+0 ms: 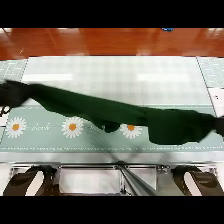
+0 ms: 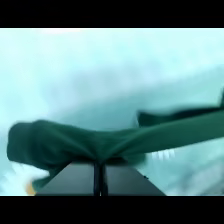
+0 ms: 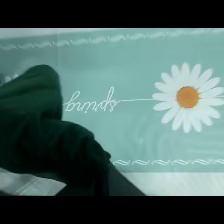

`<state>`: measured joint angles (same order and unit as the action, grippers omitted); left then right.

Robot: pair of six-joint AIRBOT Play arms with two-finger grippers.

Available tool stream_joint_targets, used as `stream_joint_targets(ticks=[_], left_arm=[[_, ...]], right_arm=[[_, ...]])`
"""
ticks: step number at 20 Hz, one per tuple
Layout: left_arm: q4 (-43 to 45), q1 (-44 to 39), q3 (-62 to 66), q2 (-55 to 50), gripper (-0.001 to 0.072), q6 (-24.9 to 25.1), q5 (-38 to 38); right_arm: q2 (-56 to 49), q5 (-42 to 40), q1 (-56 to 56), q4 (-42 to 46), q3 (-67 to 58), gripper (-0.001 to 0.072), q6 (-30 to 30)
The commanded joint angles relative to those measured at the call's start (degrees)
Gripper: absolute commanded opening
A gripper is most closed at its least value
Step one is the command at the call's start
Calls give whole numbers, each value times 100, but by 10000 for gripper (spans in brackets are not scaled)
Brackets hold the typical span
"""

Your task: Fold the shirts.

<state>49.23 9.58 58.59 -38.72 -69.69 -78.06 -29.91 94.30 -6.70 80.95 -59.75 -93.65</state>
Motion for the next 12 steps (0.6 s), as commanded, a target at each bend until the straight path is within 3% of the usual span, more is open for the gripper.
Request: stream_joint_targets(ticks=[1, 6, 12], left_arm=[[7, -352, -1484, -820, 16, 22, 1093], [-492, -507, -1119, -3287, 16, 20, 2450], [-944, -507, 11, -5069, 16, 17, 2402]], right_arm=[[-688, -1491, -4, -87, 1237, 21, 140], [-3364, -3117, -4, -111, 647, 22, 284], [-5805, -3797, -4, -595, -1134, 22, -90]])
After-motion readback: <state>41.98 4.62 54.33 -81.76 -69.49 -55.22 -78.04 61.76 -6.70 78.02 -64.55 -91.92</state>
